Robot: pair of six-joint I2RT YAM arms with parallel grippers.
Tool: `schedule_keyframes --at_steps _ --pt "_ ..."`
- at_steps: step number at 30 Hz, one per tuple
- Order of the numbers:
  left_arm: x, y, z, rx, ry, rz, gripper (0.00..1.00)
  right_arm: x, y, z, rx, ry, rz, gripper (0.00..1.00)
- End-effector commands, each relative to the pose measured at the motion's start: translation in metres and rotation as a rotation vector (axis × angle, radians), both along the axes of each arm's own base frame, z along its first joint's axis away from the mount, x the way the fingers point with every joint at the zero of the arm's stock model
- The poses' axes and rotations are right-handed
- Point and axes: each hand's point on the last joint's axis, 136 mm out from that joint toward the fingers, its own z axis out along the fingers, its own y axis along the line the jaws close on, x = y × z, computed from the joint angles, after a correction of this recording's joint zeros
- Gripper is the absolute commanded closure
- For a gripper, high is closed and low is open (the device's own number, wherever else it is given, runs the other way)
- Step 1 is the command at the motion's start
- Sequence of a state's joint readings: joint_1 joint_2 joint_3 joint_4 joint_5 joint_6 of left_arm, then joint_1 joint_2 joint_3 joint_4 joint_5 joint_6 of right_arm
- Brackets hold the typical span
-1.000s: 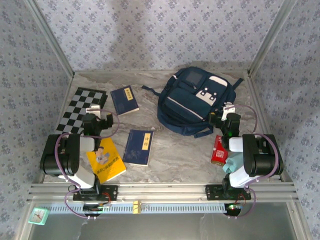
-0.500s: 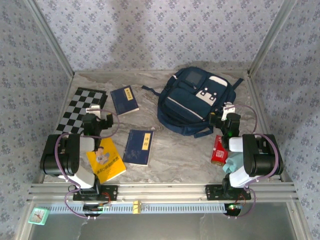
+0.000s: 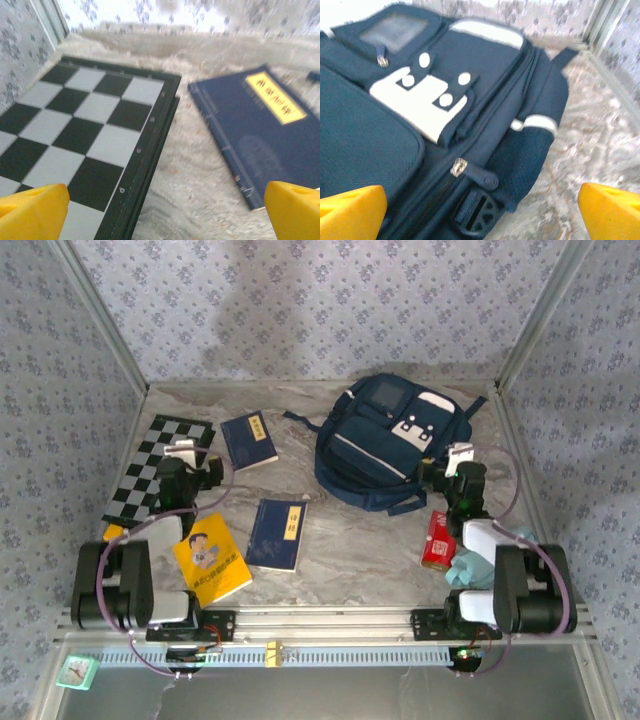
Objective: Pack the student bag
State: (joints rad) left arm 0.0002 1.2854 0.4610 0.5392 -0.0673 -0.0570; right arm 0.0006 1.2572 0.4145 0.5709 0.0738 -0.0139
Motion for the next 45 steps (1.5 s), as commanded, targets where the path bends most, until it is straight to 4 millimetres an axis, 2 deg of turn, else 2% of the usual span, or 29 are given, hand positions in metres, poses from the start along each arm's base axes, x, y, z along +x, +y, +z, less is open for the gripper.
schedule_keyframes --at_steps 1,3,5,6,8,9,11,14,22,25,27,36,42,45 --pt "-0.015 -0.001 0.022 -0.086 -0.029 0.016 0.0 -0.011 0.001 0.029 0.074 -0.004 -0.015 0.0" --pt "-0.024 0.002 0.044 -0.166 -0.085 0.053 0.0 -0.021 -0.003 0.05 0.199 -0.032 -0.076 0.0" --pt "-0.03 0.002 0.059 -0.239 -0.127 0.071 0.0 -0.035 -0.015 0.057 0.344 -0.017 -0.197 0.0" --pt "-0.033 0.004 0.062 -0.31 -0.129 0.107 0.0 -0.045 -0.023 0.053 0.406 0.007 -0.268 0.0" --pt "-0.04 0.016 0.058 -0.423 -0.092 0.228 0.0 -0.059 -0.027 0.042 0.481 0.029 -0.327 0.0" --pt "-0.044 0.021 0.053 -0.454 -0.063 0.276 0.0 -0.062 -0.022 0.035 0.527 0.046 -0.31 0.0" --pt "-0.053 0.031 0.042 -0.498 -0.018 0.367 0.0 -0.065 -0.025 0.036 0.54 0.073 -0.289 0.0" --pt "-0.055 0.022 0.037 -0.551 0.046 0.321 0.0 -0.071 -0.02 0.03 0.55 0.182 -0.289 0.0" --pt "-0.061 -0.019 0.043 -0.645 0.135 0.147 0.0 -0.075 0.021 0.009 0.662 0.438 -0.259 0.0" --pt "-0.065 -0.04 0.044 -0.641 0.166 0.091 0.0 -0.071 0.041 -0.004 0.687 0.524 -0.254 0.0" --pt "-0.067 -0.06 0.045 -0.638 0.186 0.028 0.0 -0.064 0.051 -0.011 0.702 0.558 -0.25 0.0" --pt "-0.075 -0.135 0.048 -0.622 0.295 -0.168 0.0 -0.036 0.061 -0.053 0.737 0.679 -0.347 0.0" --pt "-0.074 -0.161 0.043 -0.631 0.341 -0.214 0.0 -0.013 0.074 -0.076 0.708 0.758 -0.344 0.0" --pt "-0.073 -0.173 0.043 -0.623 0.358 -0.252 0.0 -0.004 0.082 -0.08 0.68 0.757 -0.327 0.13"
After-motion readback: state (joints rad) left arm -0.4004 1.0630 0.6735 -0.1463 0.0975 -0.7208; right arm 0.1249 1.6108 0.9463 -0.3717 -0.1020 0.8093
